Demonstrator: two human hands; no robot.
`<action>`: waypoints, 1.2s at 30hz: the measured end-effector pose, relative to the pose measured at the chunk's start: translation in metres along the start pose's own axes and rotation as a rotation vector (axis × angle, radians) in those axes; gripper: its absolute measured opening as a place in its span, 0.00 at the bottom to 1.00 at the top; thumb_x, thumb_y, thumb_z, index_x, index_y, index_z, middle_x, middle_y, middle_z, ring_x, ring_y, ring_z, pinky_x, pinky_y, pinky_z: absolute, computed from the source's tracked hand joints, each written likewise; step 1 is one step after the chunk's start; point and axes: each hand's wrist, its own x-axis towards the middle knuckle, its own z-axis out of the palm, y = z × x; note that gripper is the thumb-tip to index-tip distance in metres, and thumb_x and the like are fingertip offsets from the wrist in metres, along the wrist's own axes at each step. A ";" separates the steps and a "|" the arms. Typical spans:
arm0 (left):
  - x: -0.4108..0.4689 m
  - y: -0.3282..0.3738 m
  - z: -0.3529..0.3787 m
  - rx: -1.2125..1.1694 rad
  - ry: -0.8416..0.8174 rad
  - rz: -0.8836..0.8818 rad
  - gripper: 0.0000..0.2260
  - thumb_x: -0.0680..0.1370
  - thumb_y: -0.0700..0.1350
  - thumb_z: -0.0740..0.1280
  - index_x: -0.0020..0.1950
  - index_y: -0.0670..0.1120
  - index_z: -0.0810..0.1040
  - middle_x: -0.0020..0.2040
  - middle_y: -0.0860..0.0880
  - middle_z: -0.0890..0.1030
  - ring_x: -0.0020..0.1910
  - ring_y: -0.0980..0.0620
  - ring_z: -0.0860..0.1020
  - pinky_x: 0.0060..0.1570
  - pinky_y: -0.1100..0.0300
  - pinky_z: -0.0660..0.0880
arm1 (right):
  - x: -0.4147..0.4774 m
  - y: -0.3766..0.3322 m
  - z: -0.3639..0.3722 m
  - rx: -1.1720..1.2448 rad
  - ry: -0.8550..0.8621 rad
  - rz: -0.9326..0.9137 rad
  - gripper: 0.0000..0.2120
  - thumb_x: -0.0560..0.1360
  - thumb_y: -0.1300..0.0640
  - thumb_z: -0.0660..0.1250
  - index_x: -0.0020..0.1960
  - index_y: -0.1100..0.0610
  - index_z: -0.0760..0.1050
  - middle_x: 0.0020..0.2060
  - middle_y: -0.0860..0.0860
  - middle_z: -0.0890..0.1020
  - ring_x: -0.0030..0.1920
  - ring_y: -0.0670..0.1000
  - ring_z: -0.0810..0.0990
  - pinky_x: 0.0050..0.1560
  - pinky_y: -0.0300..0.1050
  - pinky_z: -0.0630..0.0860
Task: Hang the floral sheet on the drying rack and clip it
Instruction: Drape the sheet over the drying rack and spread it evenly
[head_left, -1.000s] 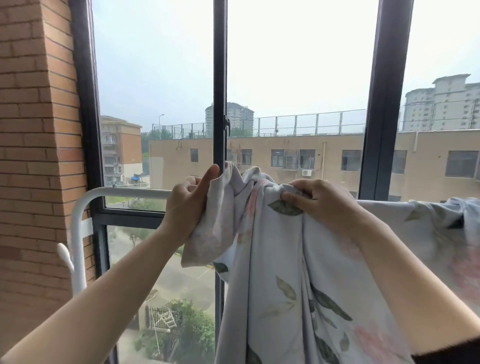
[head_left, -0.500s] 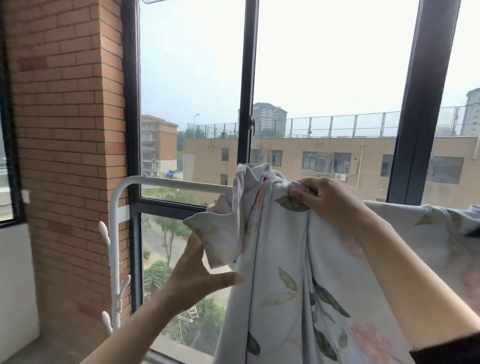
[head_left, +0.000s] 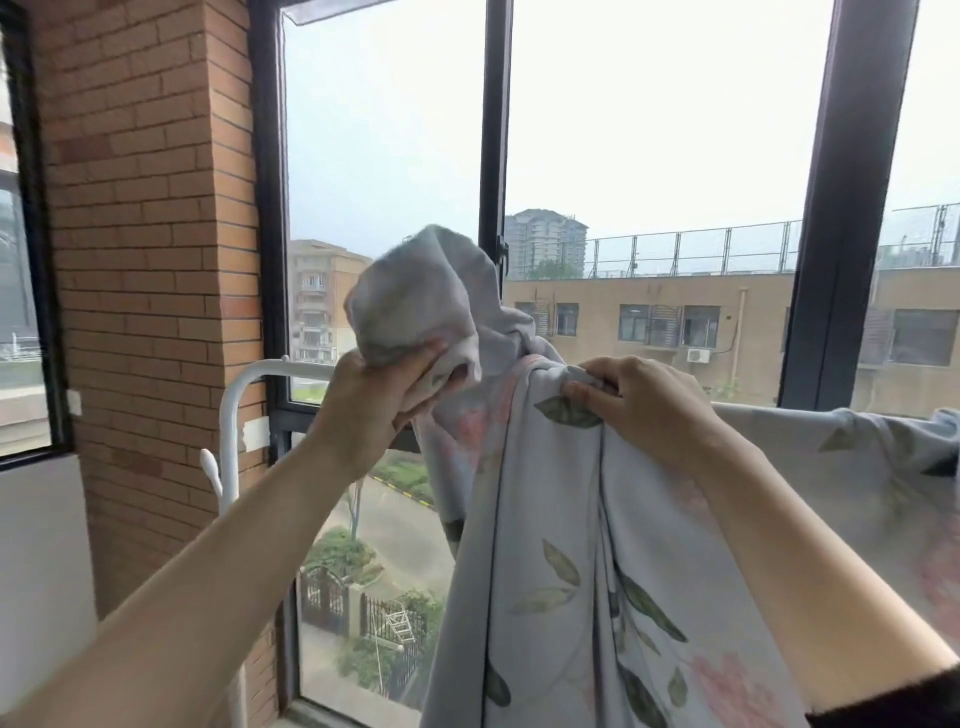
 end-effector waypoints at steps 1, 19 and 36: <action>0.010 0.008 0.001 0.079 0.005 0.045 0.07 0.76 0.40 0.69 0.39 0.44 0.85 0.37 0.48 0.84 0.39 0.54 0.82 0.44 0.60 0.80 | 0.000 -0.001 0.000 -0.004 0.000 -0.002 0.15 0.77 0.37 0.59 0.55 0.42 0.78 0.45 0.48 0.83 0.48 0.53 0.79 0.39 0.45 0.68; 0.057 -0.015 -0.017 1.128 0.282 0.484 0.22 0.75 0.62 0.64 0.31 0.47 0.71 0.25 0.51 0.72 0.25 0.52 0.70 0.27 0.61 0.63 | 0.002 -0.002 0.003 -0.013 0.004 0.031 0.15 0.77 0.37 0.60 0.58 0.41 0.77 0.46 0.46 0.84 0.49 0.53 0.80 0.43 0.45 0.72; -0.034 -0.070 0.004 0.153 -0.197 -0.394 0.15 0.67 0.45 0.75 0.53 0.45 0.82 0.50 0.46 0.85 0.50 0.48 0.83 0.50 0.54 0.80 | 0.003 0.001 0.005 0.026 -0.007 0.030 0.15 0.75 0.36 0.60 0.57 0.39 0.77 0.46 0.46 0.84 0.49 0.53 0.80 0.48 0.50 0.76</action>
